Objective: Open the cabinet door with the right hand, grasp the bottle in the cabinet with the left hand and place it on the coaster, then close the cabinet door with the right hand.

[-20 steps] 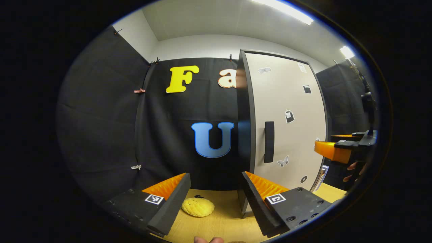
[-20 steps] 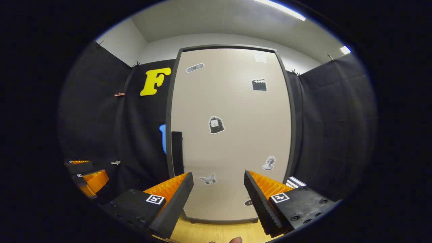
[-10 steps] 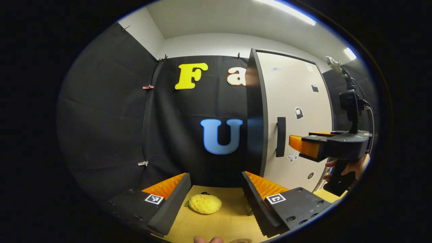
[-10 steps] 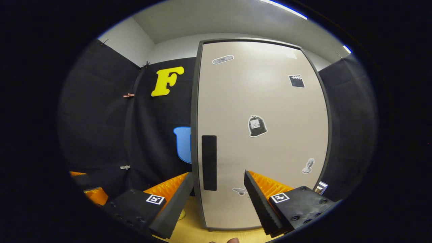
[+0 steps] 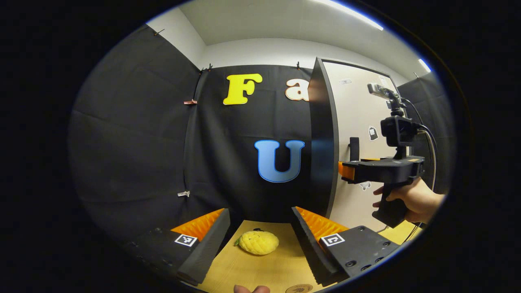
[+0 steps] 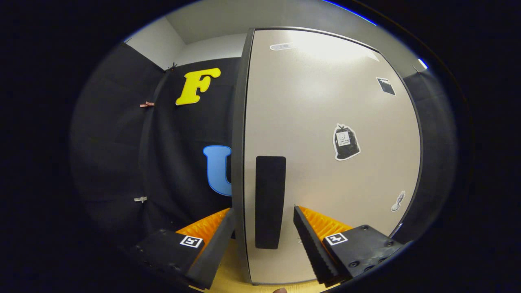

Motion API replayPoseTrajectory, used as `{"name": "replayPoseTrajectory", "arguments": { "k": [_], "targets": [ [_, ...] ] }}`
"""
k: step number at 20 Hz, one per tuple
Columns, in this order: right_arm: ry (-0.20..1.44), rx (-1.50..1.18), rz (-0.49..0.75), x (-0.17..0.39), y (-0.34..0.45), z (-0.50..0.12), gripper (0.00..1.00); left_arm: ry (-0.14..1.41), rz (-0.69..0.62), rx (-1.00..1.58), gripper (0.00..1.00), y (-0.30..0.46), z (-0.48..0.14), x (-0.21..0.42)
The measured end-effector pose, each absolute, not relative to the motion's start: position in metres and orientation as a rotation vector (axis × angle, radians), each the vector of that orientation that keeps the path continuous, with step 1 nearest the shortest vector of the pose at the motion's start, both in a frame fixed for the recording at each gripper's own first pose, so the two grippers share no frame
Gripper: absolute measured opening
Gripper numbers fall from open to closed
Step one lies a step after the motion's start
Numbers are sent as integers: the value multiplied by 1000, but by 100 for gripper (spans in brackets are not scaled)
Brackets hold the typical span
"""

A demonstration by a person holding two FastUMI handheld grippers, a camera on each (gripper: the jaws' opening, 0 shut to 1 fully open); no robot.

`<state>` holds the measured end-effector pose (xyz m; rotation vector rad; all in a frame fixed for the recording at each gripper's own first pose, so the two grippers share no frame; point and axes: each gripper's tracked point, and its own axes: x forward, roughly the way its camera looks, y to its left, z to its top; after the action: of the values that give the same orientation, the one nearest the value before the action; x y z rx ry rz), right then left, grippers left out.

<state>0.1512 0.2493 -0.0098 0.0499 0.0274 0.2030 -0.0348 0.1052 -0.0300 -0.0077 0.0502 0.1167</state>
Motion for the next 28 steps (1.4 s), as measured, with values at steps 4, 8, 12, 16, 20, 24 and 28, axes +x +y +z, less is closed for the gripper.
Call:
{"name": "replayPoseTrajectory", "arguments": {
  "k": [4,8,12,16,20,24,28],
  "targets": [
    [-3,16,132,159,245,-8,56,66,132,-9,95,112,-35,-36],
    [28,77,148,160,243,-10,24,65,140,-5,95,112,-34,-40],
    [38,43,198,148,244,-8,20,62,136,-17,95,109,-33,-41],
    [26,48,251,122,243,-1,20,59,134,-3,95,100,-31,-49],
    [16,74,297,94,235,8,20,57,140,-14,95,97,-29,-52],
    [26,89,357,59,216,11,20,49,142,-2,95,90,-25,-57],
    [44,97,405,31,194,12,20,42,141,0,95,83,-21,-60]
  ]
}}
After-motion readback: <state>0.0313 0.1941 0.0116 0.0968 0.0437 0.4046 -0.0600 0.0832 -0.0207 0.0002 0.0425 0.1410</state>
